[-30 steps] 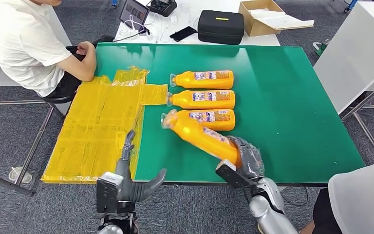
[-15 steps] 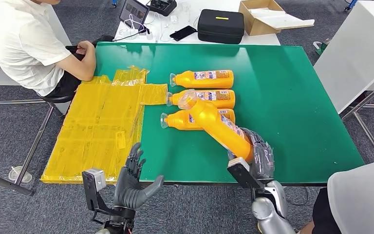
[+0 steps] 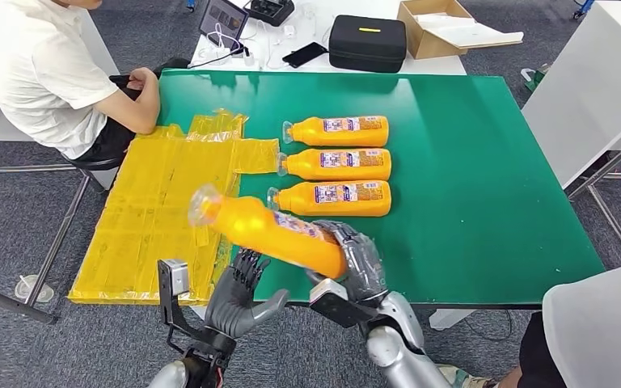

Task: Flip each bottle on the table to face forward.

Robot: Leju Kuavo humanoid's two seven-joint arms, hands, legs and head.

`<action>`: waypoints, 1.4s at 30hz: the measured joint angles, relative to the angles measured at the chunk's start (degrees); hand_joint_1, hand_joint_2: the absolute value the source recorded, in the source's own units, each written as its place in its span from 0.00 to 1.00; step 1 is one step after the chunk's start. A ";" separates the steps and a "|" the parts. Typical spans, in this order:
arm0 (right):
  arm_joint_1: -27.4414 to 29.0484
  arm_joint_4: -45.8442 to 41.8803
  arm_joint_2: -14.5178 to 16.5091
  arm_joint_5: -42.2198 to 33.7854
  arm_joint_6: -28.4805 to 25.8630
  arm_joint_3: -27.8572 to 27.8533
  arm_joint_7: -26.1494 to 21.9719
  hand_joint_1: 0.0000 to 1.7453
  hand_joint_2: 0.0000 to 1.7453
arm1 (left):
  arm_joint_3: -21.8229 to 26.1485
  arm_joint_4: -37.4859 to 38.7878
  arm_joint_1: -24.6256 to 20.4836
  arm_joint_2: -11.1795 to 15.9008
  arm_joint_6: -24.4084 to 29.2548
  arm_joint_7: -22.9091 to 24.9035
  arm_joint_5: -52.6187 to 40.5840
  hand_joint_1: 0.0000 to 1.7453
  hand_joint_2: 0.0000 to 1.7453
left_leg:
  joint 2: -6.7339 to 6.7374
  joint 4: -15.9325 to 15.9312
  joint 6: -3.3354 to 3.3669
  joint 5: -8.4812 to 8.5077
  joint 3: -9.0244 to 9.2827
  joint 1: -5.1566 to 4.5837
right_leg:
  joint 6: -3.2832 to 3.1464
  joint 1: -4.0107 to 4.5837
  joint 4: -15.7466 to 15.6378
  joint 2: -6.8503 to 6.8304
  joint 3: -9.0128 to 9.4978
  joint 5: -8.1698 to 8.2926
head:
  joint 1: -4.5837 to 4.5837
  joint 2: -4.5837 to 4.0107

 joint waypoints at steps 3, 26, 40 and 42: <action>-0.36 0.59 0.11 -0.79 0.25 1.93 -0.30 0.96 1.00 | 0.51 0.16 -0.45 -0.34 1.19 -1.24 -1.00 0.00 1.00 | 0.01 0.00 0.00 -0.01 -0.02 -0.01 | 0.00 -0.01 0.00 0.00 -0.02 0.00 | 0.01 0.00; -1.67 6.66 1.08 -4.59 1.54 8.15 -3.67 0.89 1.00 | 5.27 -2.78 -1.45 -2.63 -1.28 -1.62 8.37 0.01 1.00 | 0.01 0.00 0.01 -0.02 -0.05 -0.01 | 0.01 -0.01 -0.01 0.00 -0.04 0.00 | 0.00 0.00; -2.53 8.31 1.55 -4.89 1.25 8.36 -4.15 0.77 1.00 | 5.28 -2.09 -2.12 -2.89 -1.06 -2.49 6.66 1.00 1.00 | 0.02 0.00 0.00 -0.02 -0.06 -0.01 | 0.01 -0.01 -0.01 0.01 -0.07 0.00 | -0.01 0.00; -2.56 8.44 1.64 -5.07 1.16 8.41 -4.20 0.68 1.00 | 5.08 -2.02 -2.26 -2.89 -0.73 -2.87 6.18 1.00 1.00 | 0.02 0.00 0.00 -0.02 -0.06 -0.01 | 0.01 -0.01 -0.01 0.01 -0.07 0.00 | -0.01 0.00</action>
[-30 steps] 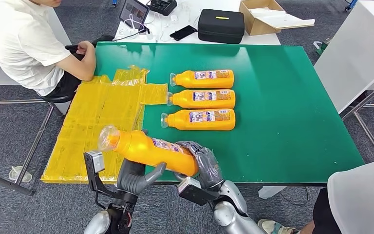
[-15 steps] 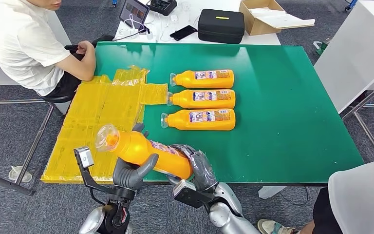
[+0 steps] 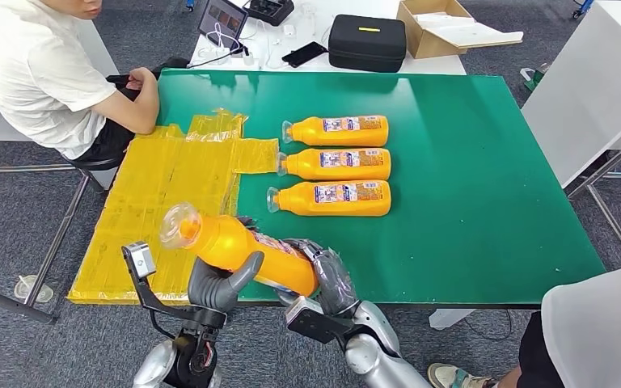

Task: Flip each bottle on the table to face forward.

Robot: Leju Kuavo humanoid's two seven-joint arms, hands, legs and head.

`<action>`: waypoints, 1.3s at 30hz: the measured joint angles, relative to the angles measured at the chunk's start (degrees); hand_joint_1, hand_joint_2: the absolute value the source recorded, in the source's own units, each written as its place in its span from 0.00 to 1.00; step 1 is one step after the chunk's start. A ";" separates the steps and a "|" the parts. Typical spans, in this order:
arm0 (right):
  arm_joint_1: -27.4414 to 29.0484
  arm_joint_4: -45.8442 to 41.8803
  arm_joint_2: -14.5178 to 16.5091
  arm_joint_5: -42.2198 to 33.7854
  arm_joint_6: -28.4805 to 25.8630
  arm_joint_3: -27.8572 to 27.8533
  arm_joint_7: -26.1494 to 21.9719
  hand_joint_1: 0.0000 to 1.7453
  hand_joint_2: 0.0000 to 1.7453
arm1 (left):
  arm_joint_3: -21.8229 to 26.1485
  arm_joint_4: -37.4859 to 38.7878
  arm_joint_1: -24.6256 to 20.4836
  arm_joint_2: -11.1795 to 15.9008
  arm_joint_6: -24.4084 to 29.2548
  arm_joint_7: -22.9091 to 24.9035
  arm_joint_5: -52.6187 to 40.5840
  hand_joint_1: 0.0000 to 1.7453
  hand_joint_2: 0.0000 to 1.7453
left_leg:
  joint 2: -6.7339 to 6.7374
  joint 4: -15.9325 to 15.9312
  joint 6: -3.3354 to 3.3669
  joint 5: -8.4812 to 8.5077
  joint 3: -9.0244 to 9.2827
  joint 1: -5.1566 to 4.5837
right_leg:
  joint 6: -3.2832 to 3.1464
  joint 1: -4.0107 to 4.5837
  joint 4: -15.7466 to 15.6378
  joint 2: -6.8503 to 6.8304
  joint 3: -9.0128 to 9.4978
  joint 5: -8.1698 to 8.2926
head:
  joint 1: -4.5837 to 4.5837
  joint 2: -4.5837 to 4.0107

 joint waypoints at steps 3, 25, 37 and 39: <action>0.00 0.13 0.16 -0.30 -0.08 0.04 -0.04 0.64 1.00 | -0.29 0.17 -0.23 0.00 0.35 -0.44 -0.27 1.00 1.00 | 0.00 0.00 0.00 0.00 0.00 0.00 | 0.00 0.00 0.00 0.00 0.00 0.00 | 0.00 0.00; 5.81 -0.56 0.84 -0.12 -15.20 -6.46 -2.48 0.00 0.00 | 1.03 -1.56 1.15 1.11 21.66 -5.25 -28.06 1.00 1.00 | -0.04 0.00 -0.01 -0.02 -0.09 0.00 | 0.01 0.00 0.00 -0.02 -0.05 -0.02 | 0.01 0.00; 12.47 -6.95 4.08 12.04 -17.59 -25.90 -8.01 0.00 0.00 | 5.30 -7.13 4.80 1.69 21.23 -4.54 -28.84 1.00 1.00 | -0.05 0.00 -0.01 -0.01 -0.13 0.00 | 0.00 0.00 -0.01 -0.03 -0.12 -0.02 | -0.01 0.00; 13.65 -9.57 5.50 13.93 -17.61 -32.22 -8.86 0.00 0.00 | 6.46 -8.02 5.19 1.70 21.32 -4.08 -28.65 0.97 1.00 | -0.08 0.00 -0.01 -0.01 -0.14 0.00 | 0.00 0.00 -0.01 -0.05 -0.11 -0.02 | 0.01 0.00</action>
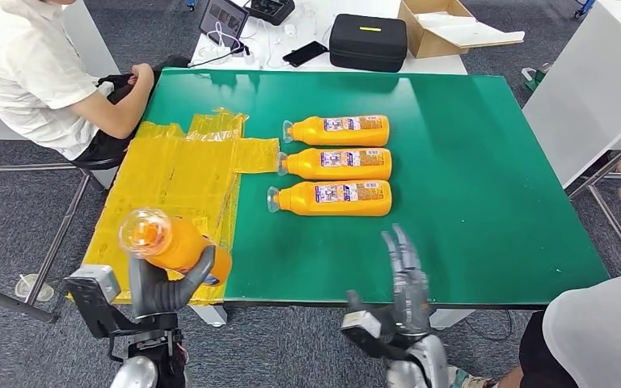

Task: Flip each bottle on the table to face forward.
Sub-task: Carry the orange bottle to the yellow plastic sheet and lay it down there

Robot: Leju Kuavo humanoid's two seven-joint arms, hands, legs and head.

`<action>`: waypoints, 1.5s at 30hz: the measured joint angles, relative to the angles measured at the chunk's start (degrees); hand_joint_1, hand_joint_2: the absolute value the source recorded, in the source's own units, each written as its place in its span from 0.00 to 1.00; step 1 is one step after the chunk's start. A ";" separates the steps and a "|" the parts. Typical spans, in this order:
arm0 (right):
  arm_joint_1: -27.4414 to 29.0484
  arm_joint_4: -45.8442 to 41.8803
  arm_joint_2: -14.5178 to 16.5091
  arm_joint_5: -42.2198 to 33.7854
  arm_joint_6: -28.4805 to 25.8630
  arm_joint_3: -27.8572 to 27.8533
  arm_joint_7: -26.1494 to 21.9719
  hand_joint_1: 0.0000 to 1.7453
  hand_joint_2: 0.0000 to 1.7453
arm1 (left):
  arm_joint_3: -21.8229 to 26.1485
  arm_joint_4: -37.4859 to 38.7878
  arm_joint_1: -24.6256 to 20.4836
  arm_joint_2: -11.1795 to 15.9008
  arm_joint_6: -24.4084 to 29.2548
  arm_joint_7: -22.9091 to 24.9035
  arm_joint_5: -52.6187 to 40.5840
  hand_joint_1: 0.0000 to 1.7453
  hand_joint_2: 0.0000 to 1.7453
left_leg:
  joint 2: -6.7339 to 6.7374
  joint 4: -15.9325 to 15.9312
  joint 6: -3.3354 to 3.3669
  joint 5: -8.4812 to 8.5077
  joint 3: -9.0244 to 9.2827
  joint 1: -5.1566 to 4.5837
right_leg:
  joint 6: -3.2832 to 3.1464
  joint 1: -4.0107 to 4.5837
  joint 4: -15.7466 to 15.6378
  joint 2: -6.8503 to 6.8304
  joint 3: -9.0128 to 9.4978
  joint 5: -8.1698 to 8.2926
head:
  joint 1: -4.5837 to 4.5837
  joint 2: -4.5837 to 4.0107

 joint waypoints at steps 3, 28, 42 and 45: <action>1.54 -3.84 1.14 -0.80 -0.13 -6.77 -0.23 0.00 0.00 | 1.57 -0.15 -0.17 0.26 4.26 1.69 -7.31 0.85 1.00 | 0.02 0.00 0.00 -0.02 -0.02 -0.01 | 0.00 -0.01 0.00 0.01 -0.01 0.00 | 0.02 0.00; -5.13 0.21 0.68 -9.90 -0.17 3.95 -0.41 0.00 0.00 | 2.38 46.08 -27.42 3.73 8.62 21.87 -70.95 1.00 1.00 | 0.09 0.00 -0.08 0.36 -0.14 0.03 | -0.20 0.03 0.02 0.03 -0.20 0.38 | 0.01 0.00; -6.21 2.29 0.03 -12.12 -0.17 7.54 -0.41 0.00 0.00 | 0.79 54.91 -31.70 2.71 -1.59 20.25 -70.20 0.01 1.00 | 0.09 0.00 -0.08 0.37 -0.15 0.03 | -0.20 0.03 0.02 0.03 -0.21 0.38 | 0.01 0.01; -6.45 2.84 -0.13 -12.69 -0.17 8.24 -0.41 0.00 0.00 | 0.66 57.43 -33.11 2.69 -6.92 20.26 -69.14 0.00 1.00 | 0.09 0.00 -0.08 0.37 -0.15 0.03 | -0.20 0.03 0.03 0.03 -0.21 0.38 | 0.00 0.01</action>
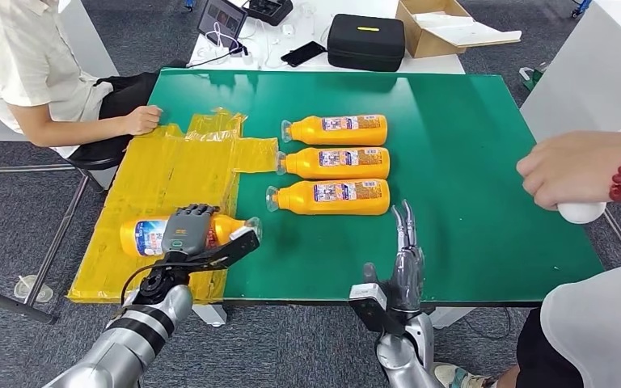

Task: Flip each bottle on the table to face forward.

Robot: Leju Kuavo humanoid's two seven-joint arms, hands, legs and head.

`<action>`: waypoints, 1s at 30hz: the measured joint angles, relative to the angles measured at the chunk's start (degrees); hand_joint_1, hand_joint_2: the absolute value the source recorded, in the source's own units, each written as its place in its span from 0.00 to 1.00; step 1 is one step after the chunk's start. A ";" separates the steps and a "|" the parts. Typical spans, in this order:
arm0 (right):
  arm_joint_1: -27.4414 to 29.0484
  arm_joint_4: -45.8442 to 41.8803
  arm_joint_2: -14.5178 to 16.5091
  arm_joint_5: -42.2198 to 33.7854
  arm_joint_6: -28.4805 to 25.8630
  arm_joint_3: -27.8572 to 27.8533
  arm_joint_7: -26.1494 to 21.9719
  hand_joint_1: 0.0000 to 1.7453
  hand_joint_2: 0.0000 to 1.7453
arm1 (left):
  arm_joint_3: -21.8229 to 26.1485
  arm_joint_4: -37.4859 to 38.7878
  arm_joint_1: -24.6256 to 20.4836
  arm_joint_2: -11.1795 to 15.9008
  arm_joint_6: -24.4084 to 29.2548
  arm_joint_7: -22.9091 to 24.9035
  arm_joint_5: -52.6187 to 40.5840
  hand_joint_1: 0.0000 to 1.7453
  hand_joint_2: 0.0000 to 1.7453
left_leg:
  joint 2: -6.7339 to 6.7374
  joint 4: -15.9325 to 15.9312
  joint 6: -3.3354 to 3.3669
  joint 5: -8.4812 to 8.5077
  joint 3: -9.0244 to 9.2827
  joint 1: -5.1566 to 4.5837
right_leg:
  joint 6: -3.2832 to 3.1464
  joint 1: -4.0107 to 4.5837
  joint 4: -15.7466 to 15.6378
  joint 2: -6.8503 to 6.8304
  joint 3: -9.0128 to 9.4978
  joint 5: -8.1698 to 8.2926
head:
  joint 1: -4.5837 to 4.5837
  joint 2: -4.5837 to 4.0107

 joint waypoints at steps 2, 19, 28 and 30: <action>-0.14 0.37 -0.14 -0.47 0.00 0.42 0.00 0.00 0.00 | -0.04 1.18 -0.79 0.01 -1.84 -0.38 0.74 0.00 1.00 | 0.00 0.00 0.00 0.00 0.00 0.00 | 0.00 0.00 0.00 0.00 0.00 0.00 | 0.00 0.00; -1.50 2.84 -0.97 -2.09 0.00 2.63 0.00 0.00 0.00 | -0.28 6.53 -6.25 0.04 -14.03 0.38 4.18 0.00 1.00 | -0.03 0.00 0.05 0.06 0.11 0.00 | 0.02 0.00 0.00 -0.02 0.16 0.02 | 0.01 0.00; -1.50 3.20 -1.11 -1.99 0.00 2.63 0.00 0.00 0.00 | -0.28 7.00 -6.50 0.02 -12.99 -0.64 4.64 0.00 1.00 | -0.02 0.00 0.05 0.06 0.13 0.00 | 0.02 0.00 0.00 -0.01 0.16 0.03 | 0.00 -0.01; -1.50 3.20 -1.11 -1.98 0.00 2.63 0.00 0.00 0.00 | -0.28 7.00 -6.50 0.03 -12.96 -0.66 4.65 0.00 1.00 | -0.02 0.00 0.04 0.06 0.13 0.00 | 0.02 0.00 0.00 -0.01 0.16 0.03 | -0.01 -0.01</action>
